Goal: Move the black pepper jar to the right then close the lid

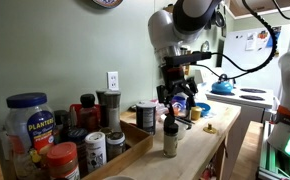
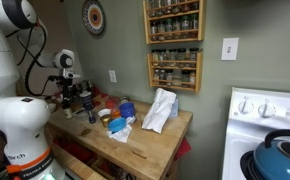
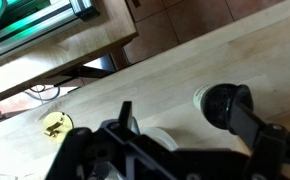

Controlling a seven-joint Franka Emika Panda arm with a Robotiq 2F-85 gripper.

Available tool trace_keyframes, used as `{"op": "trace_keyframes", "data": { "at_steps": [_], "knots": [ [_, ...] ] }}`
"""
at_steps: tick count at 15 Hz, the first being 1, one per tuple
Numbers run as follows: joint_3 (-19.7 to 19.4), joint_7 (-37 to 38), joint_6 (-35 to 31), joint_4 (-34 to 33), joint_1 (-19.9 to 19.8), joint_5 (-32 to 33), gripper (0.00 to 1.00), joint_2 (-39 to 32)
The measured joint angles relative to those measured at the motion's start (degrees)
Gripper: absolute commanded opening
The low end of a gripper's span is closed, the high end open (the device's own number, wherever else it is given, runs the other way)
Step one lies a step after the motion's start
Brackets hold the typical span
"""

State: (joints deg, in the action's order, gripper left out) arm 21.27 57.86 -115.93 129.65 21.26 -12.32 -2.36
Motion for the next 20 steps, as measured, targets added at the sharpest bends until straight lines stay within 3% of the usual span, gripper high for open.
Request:
{"op": "trace_keyframes", "data": {
  "at_steps": [10,20],
  "knots": [
    [-0.54,-0.19,0.00,1.06,-0.01,-1.26,1.00,-2.06],
    [-0.62,-1.57,-4.83,3.01,-0.01,-4.05,0.99,-2.53]
  ]
}}
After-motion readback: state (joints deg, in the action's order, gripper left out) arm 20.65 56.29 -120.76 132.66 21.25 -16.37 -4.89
